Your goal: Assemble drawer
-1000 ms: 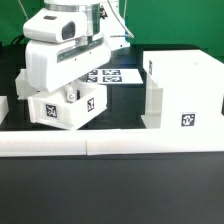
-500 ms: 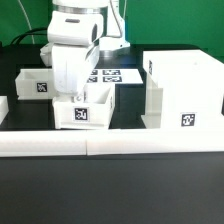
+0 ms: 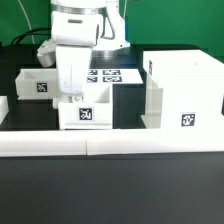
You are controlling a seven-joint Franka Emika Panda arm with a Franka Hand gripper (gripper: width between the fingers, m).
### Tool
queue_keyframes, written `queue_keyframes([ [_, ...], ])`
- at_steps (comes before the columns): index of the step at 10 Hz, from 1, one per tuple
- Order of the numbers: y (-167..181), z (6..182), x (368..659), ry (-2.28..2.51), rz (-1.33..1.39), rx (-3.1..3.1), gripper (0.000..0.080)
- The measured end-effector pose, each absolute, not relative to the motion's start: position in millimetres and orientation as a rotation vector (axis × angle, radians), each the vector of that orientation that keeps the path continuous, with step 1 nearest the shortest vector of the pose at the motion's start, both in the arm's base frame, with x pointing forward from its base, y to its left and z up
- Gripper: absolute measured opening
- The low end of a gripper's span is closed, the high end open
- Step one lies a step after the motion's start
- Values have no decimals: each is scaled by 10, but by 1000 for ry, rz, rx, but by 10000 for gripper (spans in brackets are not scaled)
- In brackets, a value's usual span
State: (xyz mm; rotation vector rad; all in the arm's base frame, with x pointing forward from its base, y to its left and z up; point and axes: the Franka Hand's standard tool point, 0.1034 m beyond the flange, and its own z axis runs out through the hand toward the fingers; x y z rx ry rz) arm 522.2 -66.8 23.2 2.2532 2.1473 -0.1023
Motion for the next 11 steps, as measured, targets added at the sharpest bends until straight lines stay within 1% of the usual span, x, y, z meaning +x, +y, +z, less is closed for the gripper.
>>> queue_keyframes([
  [5, -467, 221, 5341, 2194, -79, 2205, 42],
  [9, -493, 217, 5332, 2181, -81, 2220, 42],
  [11, -440, 213, 5382, 2208, -86, 2187, 42],
])
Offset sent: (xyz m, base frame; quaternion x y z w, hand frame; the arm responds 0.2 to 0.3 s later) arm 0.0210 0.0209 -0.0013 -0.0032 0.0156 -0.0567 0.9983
